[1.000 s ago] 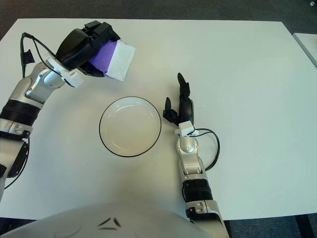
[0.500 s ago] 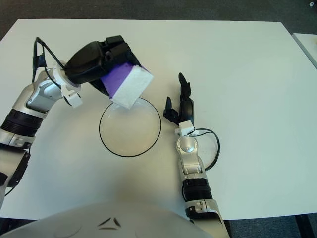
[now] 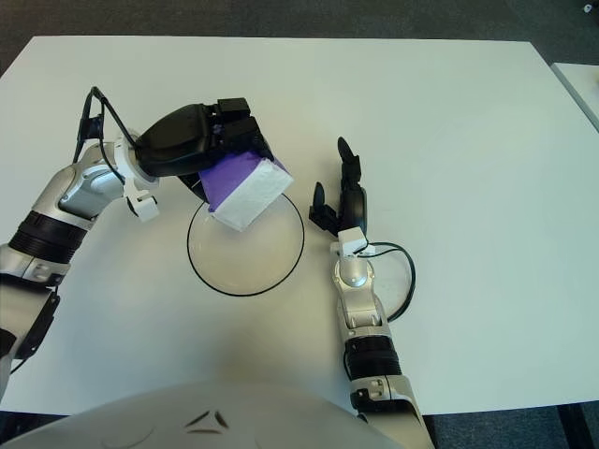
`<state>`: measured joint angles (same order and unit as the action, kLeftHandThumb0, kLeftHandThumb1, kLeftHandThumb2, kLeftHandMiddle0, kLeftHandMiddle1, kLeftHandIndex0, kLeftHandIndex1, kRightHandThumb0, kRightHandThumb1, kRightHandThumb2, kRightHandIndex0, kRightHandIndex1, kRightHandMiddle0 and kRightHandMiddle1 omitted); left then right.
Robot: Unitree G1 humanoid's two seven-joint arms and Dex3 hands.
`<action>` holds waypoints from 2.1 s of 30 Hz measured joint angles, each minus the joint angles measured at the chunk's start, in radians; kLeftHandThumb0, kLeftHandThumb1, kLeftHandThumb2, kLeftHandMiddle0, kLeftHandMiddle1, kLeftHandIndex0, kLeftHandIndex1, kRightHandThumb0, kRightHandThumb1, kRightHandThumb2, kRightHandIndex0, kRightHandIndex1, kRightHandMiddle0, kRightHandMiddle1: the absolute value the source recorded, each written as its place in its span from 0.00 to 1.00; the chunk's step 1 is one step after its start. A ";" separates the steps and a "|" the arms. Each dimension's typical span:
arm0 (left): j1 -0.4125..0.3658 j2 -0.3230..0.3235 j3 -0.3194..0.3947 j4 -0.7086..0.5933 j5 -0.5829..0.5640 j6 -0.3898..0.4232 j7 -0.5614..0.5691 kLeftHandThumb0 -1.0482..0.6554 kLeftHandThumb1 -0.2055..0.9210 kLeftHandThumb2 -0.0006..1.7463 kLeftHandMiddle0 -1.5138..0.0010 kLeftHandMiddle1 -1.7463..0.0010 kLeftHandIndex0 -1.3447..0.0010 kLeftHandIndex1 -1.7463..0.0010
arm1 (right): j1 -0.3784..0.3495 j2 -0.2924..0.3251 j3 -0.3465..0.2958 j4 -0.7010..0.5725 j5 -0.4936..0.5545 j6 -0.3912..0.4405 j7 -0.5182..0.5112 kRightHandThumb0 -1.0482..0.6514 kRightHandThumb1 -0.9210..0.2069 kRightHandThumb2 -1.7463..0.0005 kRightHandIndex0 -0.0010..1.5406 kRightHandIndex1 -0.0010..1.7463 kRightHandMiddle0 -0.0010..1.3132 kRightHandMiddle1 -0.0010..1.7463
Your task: Put the tissue paper into the plate.
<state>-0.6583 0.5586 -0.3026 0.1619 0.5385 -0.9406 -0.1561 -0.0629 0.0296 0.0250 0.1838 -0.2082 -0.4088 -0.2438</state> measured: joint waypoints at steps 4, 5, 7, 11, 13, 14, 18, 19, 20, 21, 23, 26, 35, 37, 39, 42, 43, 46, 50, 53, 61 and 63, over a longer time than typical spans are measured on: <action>0.000 0.004 0.008 -0.001 0.027 -0.026 0.000 0.61 0.25 0.91 0.47 0.02 0.59 0.00 | 0.000 -0.001 0.000 0.000 -0.001 0.000 -0.005 0.20 0.00 0.50 0.07 0.01 0.00 0.20; 0.000 0.005 0.010 -0.001 0.029 -0.034 0.000 0.61 0.26 0.91 0.47 0.02 0.59 0.00 | 0.000 -0.001 0.000 0.000 -0.001 0.001 -0.006 0.20 0.00 0.50 0.07 0.01 0.00 0.20; 0.000 0.006 0.013 0.000 0.035 -0.050 0.001 0.61 0.26 0.90 0.47 0.02 0.59 0.00 | 0.000 -0.001 0.000 0.000 -0.001 0.001 -0.008 0.20 0.00 0.50 0.07 0.01 0.00 0.20; 0.000 0.006 0.019 0.004 0.049 -0.076 0.002 0.61 0.26 0.90 0.47 0.03 0.59 0.00 | -0.001 -0.001 0.000 0.000 -0.002 0.002 -0.011 0.20 0.00 0.49 0.07 0.01 0.00 0.20; 0.000 0.006 0.022 0.006 0.058 -0.085 0.004 0.61 0.26 0.90 0.47 0.03 0.59 0.00 | -0.001 -0.002 0.000 0.000 -0.001 0.003 -0.011 0.19 0.00 0.49 0.07 0.01 0.00 0.19; 0.000 0.006 0.022 0.007 0.062 -0.088 0.005 0.61 0.26 0.90 0.47 0.03 0.59 0.00 | -0.001 -0.002 0.000 0.000 -0.001 0.003 -0.011 0.19 0.00 0.49 0.07 0.01 0.00 0.19; 0.000 0.004 0.025 0.011 0.076 -0.101 0.009 0.61 0.27 0.90 0.47 0.03 0.59 0.00 | -0.001 -0.005 0.000 0.000 -0.001 0.004 -0.010 0.19 0.00 0.49 0.07 0.01 0.00 0.18; 0.001 0.004 0.026 0.012 0.079 -0.103 0.011 0.61 0.27 0.89 0.47 0.03 0.59 0.00 | -0.001 -0.006 0.000 0.000 -0.001 0.004 -0.009 0.19 0.00 0.49 0.07 0.01 0.00 0.18; 0.001 0.003 0.026 0.013 0.082 -0.105 0.013 0.61 0.27 0.89 0.47 0.03 0.59 0.00 | -0.002 -0.007 0.000 0.000 -0.001 0.004 -0.008 0.18 0.00 0.49 0.07 0.01 0.00 0.18; 0.002 0.003 0.028 0.013 0.086 -0.106 0.015 0.61 0.27 0.89 0.47 0.03 0.60 0.00 | -0.002 -0.008 0.000 0.000 -0.001 0.004 -0.007 0.18 0.00 0.49 0.07 0.01 0.00 0.18; 0.004 0.000 0.030 0.016 0.096 -0.111 0.024 0.61 0.27 0.89 0.47 0.03 0.60 0.00 | -0.002 -0.009 0.000 0.000 -0.001 0.005 -0.005 0.18 0.00 0.49 0.07 0.01 0.00 0.18; 0.009 -0.004 0.032 0.019 0.107 -0.116 0.039 0.61 0.27 0.89 0.47 0.03 0.60 0.00 | -0.002 -0.011 0.000 0.000 -0.001 0.005 -0.004 0.18 0.00 0.49 0.07 0.01 0.00 0.18; 0.013 -0.013 0.033 0.063 0.116 -0.175 0.081 0.61 0.28 0.88 0.48 0.04 0.60 0.00 | -0.002 -0.013 -0.001 0.000 0.000 0.006 -0.002 0.19 0.00 0.49 0.07 0.01 0.00 0.18; 0.013 -0.014 0.032 0.076 0.115 -0.189 0.084 0.61 0.28 0.88 0.48 0.04 0.61 0.00 | -0.002 -0.013 -0.002 0.000 0.000 0.006 -0.002 0.19 0.00 0.49 0.06 0.01 0.00 0.18; 0.014 -0.015 0.032 0.086 0.114 -0.201 0.085 0.61 0.29 0.88 0.48 0.04 0.61 0.00 | -0.002 -0.013 -0.002 0.000 0.000 0.006 -0.002 0.19 0.00 0.49 0.06 0.00 0.00 0.18; 0.017 -0.015 0.032 0.094 0.112 -0.211 0.085 0.61 0.29 0.87 0.48 0.04 0.61 0.00 | -0.002 -0.013 -0.002 0.001 0.000 0.006 -0.002 0.19 0.00 0.49 0.06 0.00 0.00 0.18; 0.018 -0.016 0.032 0.098 0.110 -0.214 0.085 0.61 0.29 0.87 0.48 0.04 0.61 0.00 | -0.002 -0.013 -0.002 0.001 0.000 0.006 -0.002 0.19 0.00 0.49 0.06 0.00 0.00 0.18; 0.020 -0.020 0.030 0.115 0.098 -0.227 0.085 0.61 0.30 0.87 0.48 0.04 0.62 0.00 | -0.003 -0.013 -0.002 0.001 0.000 0.006 -0.003 0.19 0.00 0.49 0.06 0.00 0.00 0.18; 0.027 -0.025 0.023 0.127 0.068 -0.236 0.082 0.61 0.31 0.86 0.49 0.04 0.62 0.00 | -0.004 -0.013 -0.002 0.003 0.000 0.006 -0.006 0.19 0.00 0.49 0.06 0.00 0.00 0.18; 0.035 -0.027 0.019 0.129 0.046 -0.238 0.075 0.61 0.32 0.85 0.49 0.05 0.63 0.00 | -0.006 -0.013 -0.003 0.004 0.000 0.005 -0.007 0.19 0.00 0.49 0.06 0.00 0.00 0.18; 0.044 -0.027 0.006 0.132 0.008 -0.244 0.045 0.61 0.33 0.84 0.50 0.05 0.64 0.00 | -0.007 -0.013 -0.004 0.006 0.001 0.005 -0.006 0.18 0.00 0.49 0.06 0.00 0.00 0.18; 0.046 -0.028 0.004 0.137 -0.002 -0.252 0.043 0.61 0.34 0.84 0.50 0.05 0.64 0.00 | -0.008 -0.013 -0.004 0.007 0.001 0.004 -0.006 0.18 0.00 0.49 0.06 0.00 0.00 0.18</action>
<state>-0.6120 0.5311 -0.2986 0.2986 0.5367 -1.1929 -0.1129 -0.0704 0.0164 0.0211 0.1903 -0.2072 -0.4044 -0.2503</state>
